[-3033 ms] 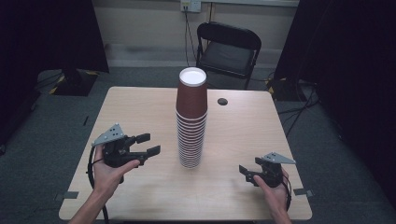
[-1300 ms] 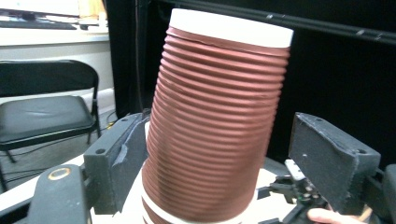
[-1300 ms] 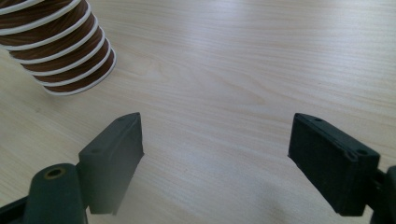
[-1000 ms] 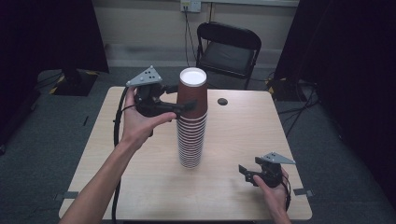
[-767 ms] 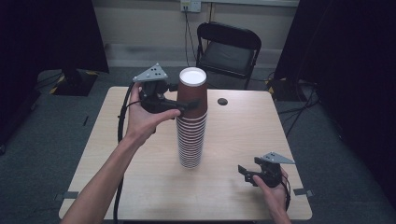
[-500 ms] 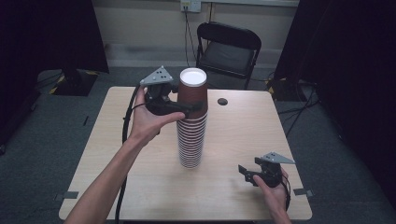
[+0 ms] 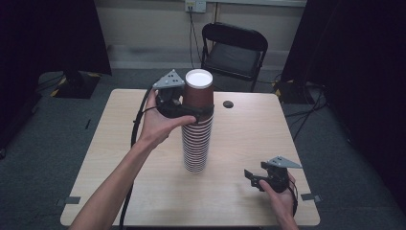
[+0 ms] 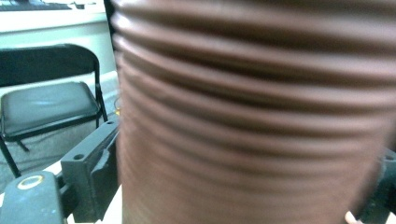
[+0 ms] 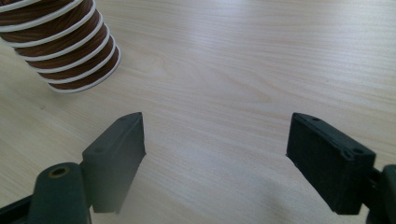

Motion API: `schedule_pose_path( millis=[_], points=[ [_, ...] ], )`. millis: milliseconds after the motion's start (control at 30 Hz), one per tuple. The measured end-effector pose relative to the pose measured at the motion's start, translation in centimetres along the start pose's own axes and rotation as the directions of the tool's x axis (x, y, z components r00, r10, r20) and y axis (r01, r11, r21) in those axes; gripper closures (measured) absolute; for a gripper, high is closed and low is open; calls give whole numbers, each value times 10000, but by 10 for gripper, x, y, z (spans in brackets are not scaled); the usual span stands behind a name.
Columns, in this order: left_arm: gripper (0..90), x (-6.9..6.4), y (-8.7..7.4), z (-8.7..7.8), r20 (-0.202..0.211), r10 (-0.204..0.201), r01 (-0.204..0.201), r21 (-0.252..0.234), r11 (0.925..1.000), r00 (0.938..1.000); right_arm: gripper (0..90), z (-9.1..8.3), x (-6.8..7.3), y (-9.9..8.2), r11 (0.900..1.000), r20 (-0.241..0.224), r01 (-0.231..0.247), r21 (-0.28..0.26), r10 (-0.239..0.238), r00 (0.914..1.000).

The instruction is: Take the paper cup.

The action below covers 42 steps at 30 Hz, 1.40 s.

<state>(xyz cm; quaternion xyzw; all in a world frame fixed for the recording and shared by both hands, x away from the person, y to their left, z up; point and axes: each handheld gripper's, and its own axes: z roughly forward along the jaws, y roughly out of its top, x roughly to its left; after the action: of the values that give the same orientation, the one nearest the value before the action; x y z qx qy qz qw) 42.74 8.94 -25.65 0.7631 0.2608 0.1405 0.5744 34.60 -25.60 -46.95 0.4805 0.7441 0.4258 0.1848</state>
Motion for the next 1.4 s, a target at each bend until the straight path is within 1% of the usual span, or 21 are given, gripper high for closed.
schedule_pose_path(
  millis=[67,167,300,333,467,533,600,733,800,833,867,900,933,1033,1100,1167,1200,1233,1300,1400],
  points=[
    [89,-1,-1,3,37,144,-144,-44,9999,9999,193,0,0,0,10000,-8,2,9,-2,10000],
    [91,0,-2,3,53,38,-37,-159,9999,10000,196,0,0,0,10000,-16,28,33,-28,10000],
    [102,2,-2,0,141,105,-103,-179,9998,9998,198,1,0,0,10000,0,62,60,-62,10000],
    [103,2,-2,1,241,191,-186,-203,9996,9995,199,1,0,0,10000,-27,37,76,-36,10000],
    [104,1,-2,1,233,260,-255,-218,9994,9994,200,0,1,0,10000,-21,42,66,-42,10000],
    [104,2,-2,1,179,162,-158,-245,9996,9997,200,0,1,0,10000,4,41,71,-41,10000],
    [104,2,-2,0,150,161,-159,-167,9997,9998,201,1,0,0,10000,-1,35,81,-35,10000],
    [105,1,-2,1,71,137,-136,-183,9997,9999,202,1,1,0,9999,-3,39,128,-39,10000],
    [105,1,-1,0,92,74,-71,-316,9995,9999,202,1,0,0,9999,-22,17,123,-17,10000],
    [109,1,-1,-1,122,47,-42,-428,9991,9999,202,0,0,0,9999,-6,7,130,-7,10000],
    [110,0,1,-2,160,-59,69,-621,9980,9999,202,1,0,0,9999,-10,3,126,-3,10000],
    [111,0,3,-3,193,-98,111,-699,9975,9998,203,1,0,0,9999,6,18,114,-18,10000],
    [113,0,5,-4,173,-52,65,-726,9973,9998,204,0,0,0,9999,62,36,112,-37,10000],
    [114,-1,10,-8,147,50,-38,-824,9966,9999,205,0,0,0,9999,3,6,114,-7,10000],
    [114,0,12,-10,123,74,-63,-920,9957,9999,206,0,0,0,9999,-13,20,107,-20,10000],
    [115,0,13,-11,158,66,-52,-906,9959,9999,206,0,0,0,9999,-2,3,127,-3,10000],
    [114,-1,14,-11,119,126,-114,-942,9955,9999,206,1,0,0,9999,-23,22,135,-22,10000],
    [114,-1,15,-11,151,130,-115,-930,9956,9998,206,1,1,0,9999,-21,14,135,-14,10000],
    [113,-1,15,-11,66,144,-135,-1120,9936,9999,206,1,1,0,9999,-13,9,147,-9,10000],
    [112,-1,17,-13,77,88,-79,-1124,9936,9999,206,1,1,0,9999,-6,6,149,-6,10000]
  ],
)
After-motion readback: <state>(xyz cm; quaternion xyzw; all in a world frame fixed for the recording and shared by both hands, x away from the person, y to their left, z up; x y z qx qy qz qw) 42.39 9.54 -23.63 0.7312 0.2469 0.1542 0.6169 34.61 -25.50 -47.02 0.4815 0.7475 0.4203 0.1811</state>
